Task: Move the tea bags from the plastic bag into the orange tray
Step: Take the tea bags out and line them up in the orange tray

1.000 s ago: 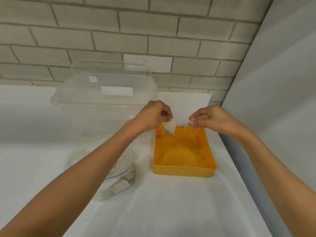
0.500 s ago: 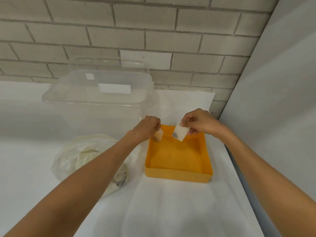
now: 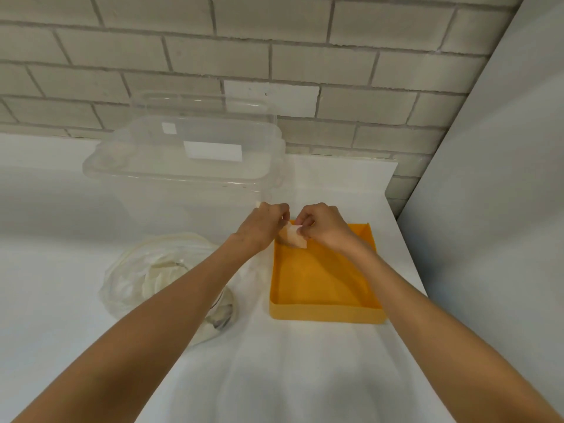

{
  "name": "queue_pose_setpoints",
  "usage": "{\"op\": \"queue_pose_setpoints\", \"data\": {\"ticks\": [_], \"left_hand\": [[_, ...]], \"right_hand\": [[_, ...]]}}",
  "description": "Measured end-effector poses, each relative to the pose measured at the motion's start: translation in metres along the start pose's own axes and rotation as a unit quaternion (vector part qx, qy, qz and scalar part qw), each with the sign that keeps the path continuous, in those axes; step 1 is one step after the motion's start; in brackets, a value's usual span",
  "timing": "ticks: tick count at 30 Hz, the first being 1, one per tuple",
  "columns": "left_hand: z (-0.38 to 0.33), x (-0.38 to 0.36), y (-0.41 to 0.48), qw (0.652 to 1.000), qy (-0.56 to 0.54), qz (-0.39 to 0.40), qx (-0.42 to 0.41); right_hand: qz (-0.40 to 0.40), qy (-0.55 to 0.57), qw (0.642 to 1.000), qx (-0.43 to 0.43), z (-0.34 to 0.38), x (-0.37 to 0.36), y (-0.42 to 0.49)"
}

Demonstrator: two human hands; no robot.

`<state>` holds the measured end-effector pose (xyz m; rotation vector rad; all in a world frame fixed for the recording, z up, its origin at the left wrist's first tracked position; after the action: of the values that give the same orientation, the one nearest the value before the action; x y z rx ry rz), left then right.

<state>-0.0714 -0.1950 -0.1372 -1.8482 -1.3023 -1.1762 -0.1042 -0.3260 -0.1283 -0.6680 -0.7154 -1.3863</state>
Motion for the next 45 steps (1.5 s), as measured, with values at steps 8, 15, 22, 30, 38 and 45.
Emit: {"op": "queue_pose_setpoints", "data": {"ticks": [8, 15, 22, 30, 38, 45], "left_hand": [[0.005, -0.003, 0.003, 0.996, -0.084, 0.021, 0.037], [0.004, -0.004, 0.002, 0.993, -0.106, 0.027, 0.05], [0.002, -0.006, -0.001, 0.993, -0.09, 0.057, 0.053], [-0.004, 0.003, -0.009, 0.993, -0.053, 0.084, 0.057], [-0.002, -0.004, -0.027, 0.986, -0.019, 0.14, 0.088], [-0.003, -0.005, -0.037, 0.988, -0.034, 0.114, 0.095]], "right_hand": [[-0.094, 0.045, 0.993, -0.047, -0.003, -0.029, 0.01], [-0.102, -0.001, 0.994, -0.046, 0.0, -0.034, 0.012], [-0.089, -0.135, 0.987, -0.015, 0.008, -0.038, 0.008], [-0.066, -0.133, 0.989, -0.012, 0.002, -0.029, 0.004], [-0.048, -0.165, 0.985, -0.023, 0.0, -0.02, -0.003], [-0.035, -0.163, 0.986, -0.017, 0.008, -0.018, -0.003]]}}
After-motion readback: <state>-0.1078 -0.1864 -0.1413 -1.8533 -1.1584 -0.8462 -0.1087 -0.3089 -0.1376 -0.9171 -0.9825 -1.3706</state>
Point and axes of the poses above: each hand's wrist, its own y-axis towards the middle knuckle, its own x-axis out of the back of the hand, z = x × y, the point moved 4 cm from there along y, towards the middle knuckle, and after that the axes turned 6 degrees about x, right-handed, at the moved point
